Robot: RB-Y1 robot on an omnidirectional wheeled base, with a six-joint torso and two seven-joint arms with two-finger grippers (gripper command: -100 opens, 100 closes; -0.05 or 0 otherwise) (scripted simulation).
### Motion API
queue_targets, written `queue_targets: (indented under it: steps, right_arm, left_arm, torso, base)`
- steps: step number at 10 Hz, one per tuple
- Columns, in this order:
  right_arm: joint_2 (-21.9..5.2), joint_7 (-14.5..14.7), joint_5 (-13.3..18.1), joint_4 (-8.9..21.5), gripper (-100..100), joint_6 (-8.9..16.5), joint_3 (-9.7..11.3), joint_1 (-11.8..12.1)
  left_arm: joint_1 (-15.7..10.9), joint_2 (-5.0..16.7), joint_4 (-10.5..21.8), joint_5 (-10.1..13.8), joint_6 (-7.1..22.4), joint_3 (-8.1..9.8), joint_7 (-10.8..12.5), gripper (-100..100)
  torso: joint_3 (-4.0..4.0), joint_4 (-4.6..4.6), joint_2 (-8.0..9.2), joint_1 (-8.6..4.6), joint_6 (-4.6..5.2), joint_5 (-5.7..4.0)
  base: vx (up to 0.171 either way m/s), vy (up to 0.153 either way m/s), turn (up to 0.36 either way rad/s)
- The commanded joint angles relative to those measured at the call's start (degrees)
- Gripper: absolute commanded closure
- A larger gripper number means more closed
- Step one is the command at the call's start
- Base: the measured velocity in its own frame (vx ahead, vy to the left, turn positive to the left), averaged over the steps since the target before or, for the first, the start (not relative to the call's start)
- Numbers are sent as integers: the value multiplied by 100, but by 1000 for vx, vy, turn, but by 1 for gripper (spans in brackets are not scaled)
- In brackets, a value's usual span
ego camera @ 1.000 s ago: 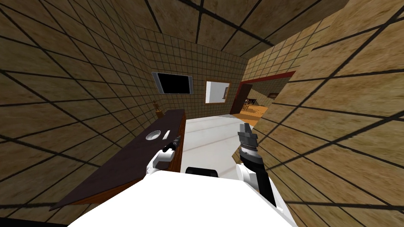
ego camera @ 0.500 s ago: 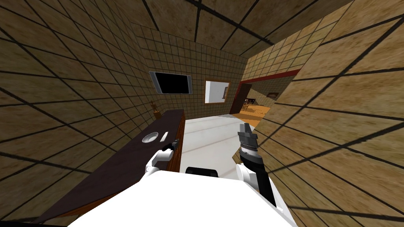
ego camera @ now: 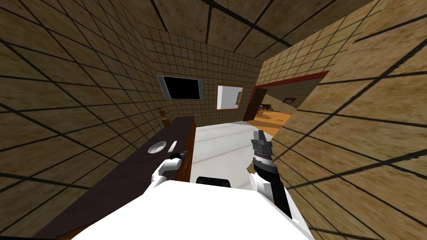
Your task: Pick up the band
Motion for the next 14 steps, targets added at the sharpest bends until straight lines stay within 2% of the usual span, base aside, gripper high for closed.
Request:
queue_targets:
  steps: [1,6,7,10,14]
  right_arm:
    - [0,0,0,0,0,0,0,0]
    - [-1,0,0,0,0,0,-1,1]
    - [0,0,0,0,0,0,-1,1]
    - [0,0,0,0,0,0,0,-1]
    - [0,0,0,0,0,0,0,-1]
  left_arm:
    - [-30,49,109,82,201,46,-6,-100]
    - [-189,397,860,675,1158,395,-32,-100]
    - [-189,397,860,675,1177,395,-32,-100]
    - [-253,600,1195,956,1631,564,-42,-100]
    - [-310,884,1495,1205,2057,715,-50,-100]
  torso:
    - [0,0,0,0,0,0]
    - [-10,-4,-16,16,-1,3]
    - [-9,-4,-14,15,-1,4]
    - [8,2,15,8,0,2]
    - [5,1,12,6,0,2]
  base:
    - [87,29,8]
    - [116,59,37]
    - [68,46,17]
    - [61,43,35]
    - [72,41,23]
